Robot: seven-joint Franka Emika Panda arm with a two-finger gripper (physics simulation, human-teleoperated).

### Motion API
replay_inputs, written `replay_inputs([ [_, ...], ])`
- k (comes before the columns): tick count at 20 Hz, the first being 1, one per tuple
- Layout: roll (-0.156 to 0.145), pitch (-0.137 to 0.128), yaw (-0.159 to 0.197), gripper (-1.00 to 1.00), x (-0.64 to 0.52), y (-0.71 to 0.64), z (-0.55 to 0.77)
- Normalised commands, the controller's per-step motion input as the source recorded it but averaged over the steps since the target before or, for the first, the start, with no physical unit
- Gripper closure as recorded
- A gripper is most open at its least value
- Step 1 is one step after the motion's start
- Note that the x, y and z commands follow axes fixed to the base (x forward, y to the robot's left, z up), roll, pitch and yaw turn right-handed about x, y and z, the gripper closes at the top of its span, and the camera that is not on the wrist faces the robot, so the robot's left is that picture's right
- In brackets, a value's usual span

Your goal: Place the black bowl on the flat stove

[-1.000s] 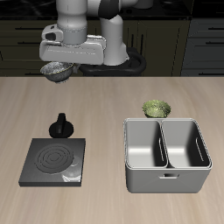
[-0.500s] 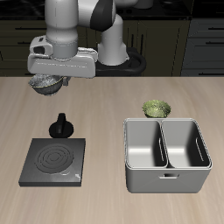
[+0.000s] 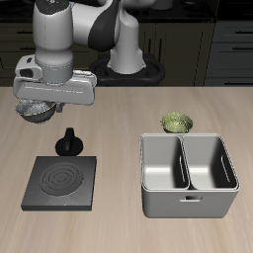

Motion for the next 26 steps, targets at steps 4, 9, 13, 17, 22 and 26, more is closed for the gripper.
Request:
replay_inputs([
  [4,0.005,-0.013,0.009,1.0,0.24,-0.06,-0.02],
  [9,0.039,-0.024,0.014,1.0,0.21,0.09,0.07],
  [13,0.012,-0.017,0.002,1.0,0.22,0.04,0.09],
  [17,0.023,-0.018,0.017,1.0,0.23,-0.01,0.05],
  [22,-0.01,0.011,-0.005,1.0,0.22,-0.12,-0.14],
  [26,0.005,0.007,0.007,1.0,0.06,0.04,-0.14],
])
